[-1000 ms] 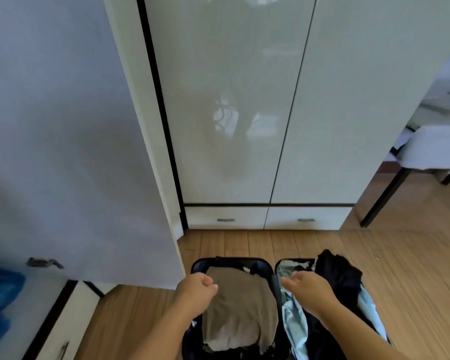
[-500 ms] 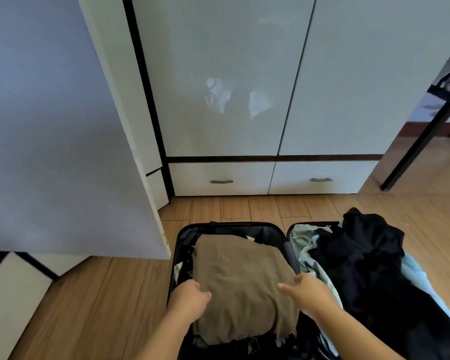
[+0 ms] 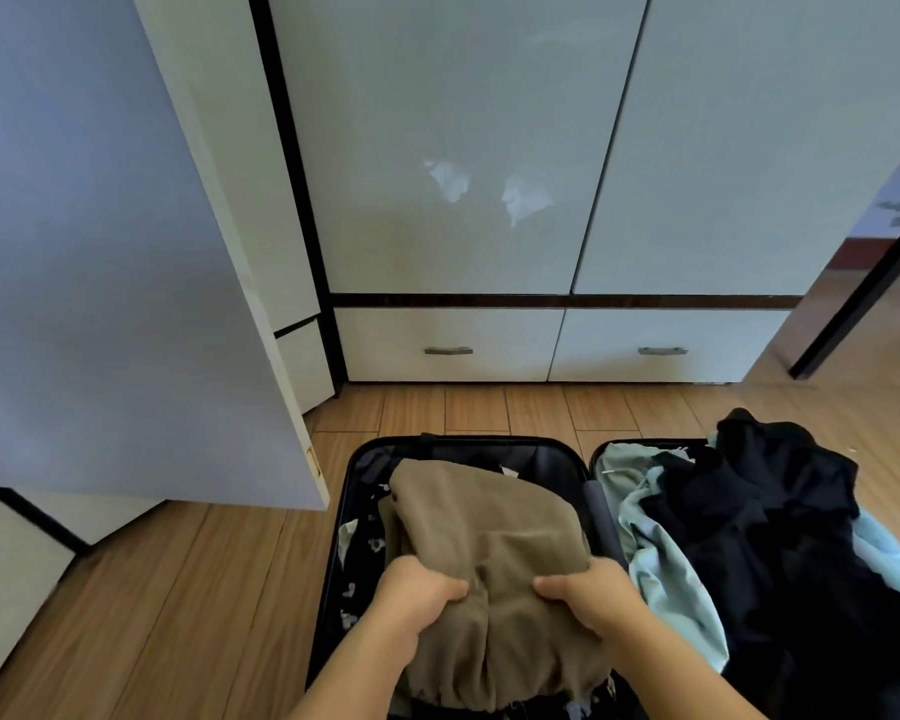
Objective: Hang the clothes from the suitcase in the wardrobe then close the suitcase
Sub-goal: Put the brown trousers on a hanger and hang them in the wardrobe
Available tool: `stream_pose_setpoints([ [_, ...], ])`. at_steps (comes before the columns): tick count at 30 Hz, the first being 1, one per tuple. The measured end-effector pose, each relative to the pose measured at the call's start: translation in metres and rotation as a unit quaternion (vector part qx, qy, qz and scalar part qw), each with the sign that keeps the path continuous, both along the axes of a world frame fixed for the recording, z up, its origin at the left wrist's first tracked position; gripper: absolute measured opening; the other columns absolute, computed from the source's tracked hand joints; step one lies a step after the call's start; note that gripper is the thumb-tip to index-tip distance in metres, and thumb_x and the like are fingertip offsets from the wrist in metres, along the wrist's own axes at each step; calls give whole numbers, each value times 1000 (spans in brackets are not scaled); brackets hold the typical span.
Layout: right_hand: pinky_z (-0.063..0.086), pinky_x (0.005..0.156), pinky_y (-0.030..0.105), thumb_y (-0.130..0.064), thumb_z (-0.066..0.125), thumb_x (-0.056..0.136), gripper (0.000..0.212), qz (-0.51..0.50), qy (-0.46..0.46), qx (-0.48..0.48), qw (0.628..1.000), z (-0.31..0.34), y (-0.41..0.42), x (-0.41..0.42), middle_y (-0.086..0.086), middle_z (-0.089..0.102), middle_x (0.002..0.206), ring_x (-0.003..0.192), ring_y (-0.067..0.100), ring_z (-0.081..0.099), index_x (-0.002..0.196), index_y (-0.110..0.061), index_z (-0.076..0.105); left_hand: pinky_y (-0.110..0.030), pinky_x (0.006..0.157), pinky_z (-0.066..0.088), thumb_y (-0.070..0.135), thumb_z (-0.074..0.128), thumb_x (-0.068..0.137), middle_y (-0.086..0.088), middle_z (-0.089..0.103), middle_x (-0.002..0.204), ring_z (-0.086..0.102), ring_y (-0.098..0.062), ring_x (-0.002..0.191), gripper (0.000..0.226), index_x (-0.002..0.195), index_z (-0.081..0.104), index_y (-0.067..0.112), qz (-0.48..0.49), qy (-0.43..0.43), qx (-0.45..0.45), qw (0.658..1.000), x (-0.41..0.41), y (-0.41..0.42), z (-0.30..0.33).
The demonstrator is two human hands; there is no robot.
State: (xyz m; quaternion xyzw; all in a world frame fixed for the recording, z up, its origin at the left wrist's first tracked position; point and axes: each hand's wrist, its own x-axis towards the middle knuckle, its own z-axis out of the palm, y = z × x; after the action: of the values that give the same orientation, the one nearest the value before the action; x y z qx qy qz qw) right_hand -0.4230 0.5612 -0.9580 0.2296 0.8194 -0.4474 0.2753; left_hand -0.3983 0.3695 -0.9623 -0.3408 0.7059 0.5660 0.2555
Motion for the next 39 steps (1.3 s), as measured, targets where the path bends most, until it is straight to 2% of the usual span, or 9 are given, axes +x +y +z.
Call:
stream_pose_setpoints([
  [5,54,86,47,-7,73,78,19,-130,96,-143,976,39,19,-13,11,71,91,86,31,67,94,-14,66,-40,95,50,19,70,85,-6,68,113,64,-24,103,37,120,62,12,11,121,108,987,-21,-4,54],
  [9,53,75,36,-13,70,84,19,-146,172,-199,954,104,27,-27,9,70,96,89,27,65,102,-13,65,-37,90,52,11,63,89,-5,73,102,68,-21,98,15,103,69,12,2,219,179,959,-33,-4,129],
  [16,50,95,47,-20,90,60,81,1,123,-360,925,276,32,-23,4,66,119,106,26,66,128,-29,46,-40,87,53,11,61,90,-12,71,104,67,-26,98,15,104,67,8,66,309,267,910,-49,8,334],
  [20,53,90,46,-21,86,59,74,-41,200,-307,930,404,34,-29,8,71,108,99,28,68,125,-13,55,-37,101,46,20,74,81,4,61,123,59,-17,113,54,128,48,27,-148,349,141,914,-42,2,456],
  [23,56,79,38,-22,79,73,72,-72,266,-297,914,516,36,-36,2,60,111,98,25,64,137,-25,44,-35,106,40,14,76,76,11,47,130,48,-13,121,86,138,24,40,-223,336,33,915,-33,1,538],
  [27,53,72,30,-37,84,61,104,-13,303,-340,890,663,47,-25,3,47,133,105,20,60,143,-49,22,-35,92,51,-1,64,82,-5,60,119,59,-20,106,48,121,48,22,-70,373,41,924,-31,8,664],
  [30,53,76,26,-49,88,47,122,134,328,-274,894,746,56,-7,-13,23,150,114,14,54,142,-58,12,-38,77,54,-9,52,86,-22,64,96,63,-29,83,12,93,61,-6,84,304,220,923,-41,7,753],
  [35,37,106,21,-39,88,57,99,304,454,-18,837,848,45,16,-13,28,143,127,7,36,139,-45,33,-43,80,54,-4,38,94,-23,60,104,60,-30,90,26,110,57,-9,126,259,357,889,-32,9,854],
  [39,42,68,16,-12,69,81,20,132,588,-12,798,885,26,23,-8,66,80,76,5,60,80,-31,65,-39,77,55,5,44,94,-20,64,103,63,-27,89,25,107,62,-7,47,275,332,901,-3,13,897],
])
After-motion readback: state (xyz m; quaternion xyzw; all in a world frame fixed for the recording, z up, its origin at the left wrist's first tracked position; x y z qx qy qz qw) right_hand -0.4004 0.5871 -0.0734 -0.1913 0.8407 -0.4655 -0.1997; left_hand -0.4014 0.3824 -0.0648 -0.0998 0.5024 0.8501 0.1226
